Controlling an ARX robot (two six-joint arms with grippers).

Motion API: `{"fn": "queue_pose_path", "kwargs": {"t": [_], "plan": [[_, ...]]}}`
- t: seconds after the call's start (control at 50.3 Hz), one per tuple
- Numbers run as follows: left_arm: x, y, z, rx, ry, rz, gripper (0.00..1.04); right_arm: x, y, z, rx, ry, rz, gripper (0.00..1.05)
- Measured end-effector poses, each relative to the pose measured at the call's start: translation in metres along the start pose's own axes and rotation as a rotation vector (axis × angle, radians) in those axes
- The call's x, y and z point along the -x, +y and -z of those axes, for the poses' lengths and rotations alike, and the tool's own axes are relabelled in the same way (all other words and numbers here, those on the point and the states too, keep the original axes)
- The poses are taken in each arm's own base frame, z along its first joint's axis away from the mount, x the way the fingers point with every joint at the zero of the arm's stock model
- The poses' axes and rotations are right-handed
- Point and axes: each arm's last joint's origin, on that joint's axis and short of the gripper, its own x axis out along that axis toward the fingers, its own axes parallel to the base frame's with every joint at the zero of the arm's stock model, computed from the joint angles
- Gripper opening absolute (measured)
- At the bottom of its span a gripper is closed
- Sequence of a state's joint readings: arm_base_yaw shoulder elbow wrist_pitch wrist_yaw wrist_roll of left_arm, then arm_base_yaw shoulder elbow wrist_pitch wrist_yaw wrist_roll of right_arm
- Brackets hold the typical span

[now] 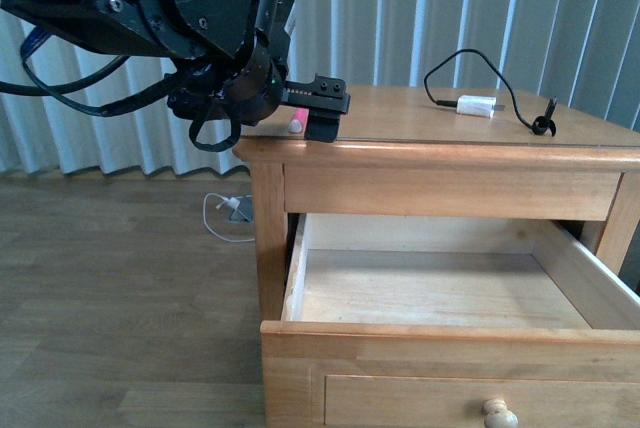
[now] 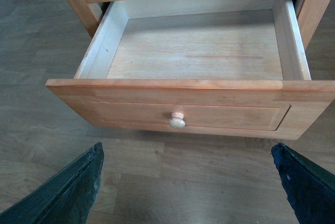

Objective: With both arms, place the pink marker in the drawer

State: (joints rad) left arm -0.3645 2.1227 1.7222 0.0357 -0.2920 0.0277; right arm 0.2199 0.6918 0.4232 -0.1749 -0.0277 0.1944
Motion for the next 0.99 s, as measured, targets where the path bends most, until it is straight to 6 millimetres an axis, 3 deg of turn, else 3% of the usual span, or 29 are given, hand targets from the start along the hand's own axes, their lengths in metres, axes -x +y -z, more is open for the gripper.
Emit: {"fn": "queue_pose_path", "kwargs": {"t": [0.199,0.497,0.715,0.835,0.994], "plan": [[-0.017,-0.013,-0.004,0.000,0.004,0.017,0.99,0.000,0.000,0.000,0.000,0.000,0.000,0.96],[-0.020,-0.019,-0.005,-0.015,0.028,0.025,0.99,0.000,0.000,0.000,0.000,0.000,0.000,0.96],[-0.019,-0.019,-0.004,-0.023,0.050,0.023,0.68,0.000,0.000,0.000,0.000,0.000,0.000,0.96],[-0.017,-0.018,-0.003,-0.024,0.055,0.020,0.43,0.000,0.000,0.000,0.000,0.000,0.000,0.96],[-0.017,-0.015,-0.002,-0.023,0.061,0.014,0.19,0.000,0.000,0.000,0.000,0.000,0.000,0.96]]}}
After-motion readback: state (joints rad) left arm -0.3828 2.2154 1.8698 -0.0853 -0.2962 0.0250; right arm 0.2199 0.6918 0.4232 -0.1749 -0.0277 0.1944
